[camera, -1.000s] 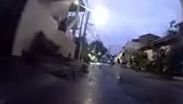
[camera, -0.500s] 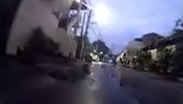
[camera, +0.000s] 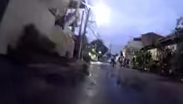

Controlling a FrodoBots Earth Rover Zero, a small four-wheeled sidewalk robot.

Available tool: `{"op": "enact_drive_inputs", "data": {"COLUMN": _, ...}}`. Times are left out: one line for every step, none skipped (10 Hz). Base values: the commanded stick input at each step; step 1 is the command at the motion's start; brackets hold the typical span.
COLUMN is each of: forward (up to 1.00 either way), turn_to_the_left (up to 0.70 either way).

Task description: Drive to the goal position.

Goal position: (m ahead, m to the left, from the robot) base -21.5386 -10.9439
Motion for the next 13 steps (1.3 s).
{"op": "enact_drive_inputs", "data": {"forward": 0.00, "turn_to_the_left": -0.70}}
{"op": "enact_drive_inputs", "data": {"forward": 0.00, "turn_to_the_left": -0.70}}
{"op": "enact_drive_inputs", "data": {"forward": 0.00, "turn_to_the_left": -0.70}}
{"op": "enact_drive_inputs", "data": {"forward": 0.00, "turn_to_the_left": -0.70}}
{"op": "enact_drive_inputs", "data": {"forward": 0.00, "turn_to_the_left": -0.70}}
{"op": "enact_drive_inputs", "data": {"forward": 0.00, "turn_to_the_left": -0.70}}
{"op": "enact_drive_inputs", "data": {"forward": 0.00, "turn_to_the_left": -0.70}}
{"op": "enact_drive_inputs", "data": {"forward": 0.00, "turn_to_the_left": -0.70}}
{"op": "enact_drive_inputs", "data": {"forward": 0.00, "turn_to_the_left": -0.70}}
{"op": "enact_drive_inputs", "data": {"forward": 0.00, "turn_to_the_left": -0.70}}
{"op": "enact_drive_inputs", "data": {"forward": 0.00, "turn_to_the_left": -0.70}}
{"op": "enact_drive_inputs", "data": {"forward": 0.00, "turn_to_the_left": -0.70}}
{"op": "enact_drive_inputs", "data": {"forward": 0.00, "turn_to_the_left": -0.70}}
